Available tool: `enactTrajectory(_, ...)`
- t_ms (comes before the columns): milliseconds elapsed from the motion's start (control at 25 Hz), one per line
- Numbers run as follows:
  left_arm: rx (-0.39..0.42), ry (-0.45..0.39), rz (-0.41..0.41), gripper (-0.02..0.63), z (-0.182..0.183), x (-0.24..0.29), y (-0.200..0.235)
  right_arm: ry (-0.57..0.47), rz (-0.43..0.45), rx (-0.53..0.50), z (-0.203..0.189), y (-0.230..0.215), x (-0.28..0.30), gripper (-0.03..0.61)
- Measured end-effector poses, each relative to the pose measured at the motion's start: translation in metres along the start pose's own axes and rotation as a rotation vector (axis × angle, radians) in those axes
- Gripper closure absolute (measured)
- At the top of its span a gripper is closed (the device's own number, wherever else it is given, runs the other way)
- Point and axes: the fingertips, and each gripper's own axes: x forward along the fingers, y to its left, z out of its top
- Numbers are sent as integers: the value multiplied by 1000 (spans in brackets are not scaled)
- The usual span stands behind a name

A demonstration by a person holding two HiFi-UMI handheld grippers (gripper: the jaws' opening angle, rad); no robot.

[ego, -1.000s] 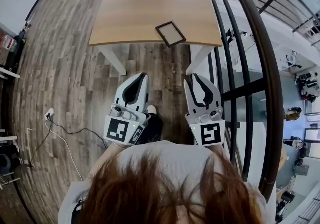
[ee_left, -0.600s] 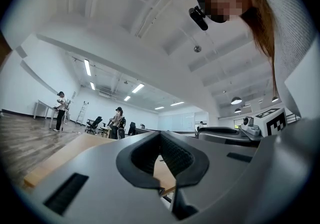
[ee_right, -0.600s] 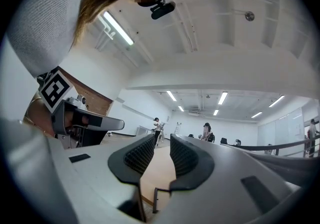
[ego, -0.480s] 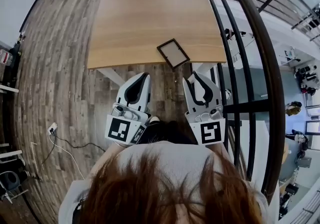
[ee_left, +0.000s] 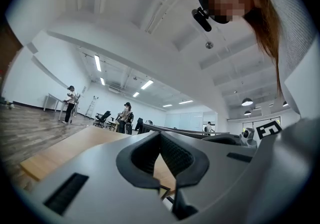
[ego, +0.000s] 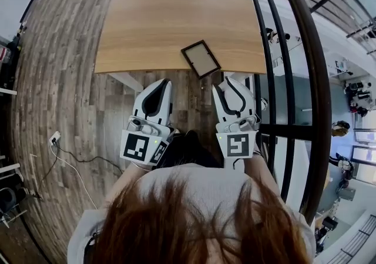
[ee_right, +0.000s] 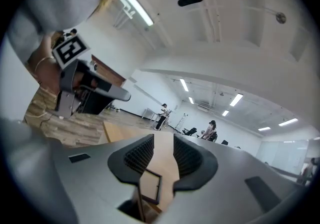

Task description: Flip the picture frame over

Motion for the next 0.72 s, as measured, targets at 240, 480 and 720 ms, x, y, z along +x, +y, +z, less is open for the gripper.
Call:
enactTrajectory(240, -21, 49, 39, 607, -26, 1, 13, 92, 108, -195, -68, 36, 32, 449)
enactTrajectory(480, 18, 66, 79, 607, -31, -8, 27, 272, 238, -488, -169, 81, 71, 311)
enactTrajectory(720, 35, 72, 107, 607, -33, -18, 38, 325, 237, -705, -207, 98, 95, 311)
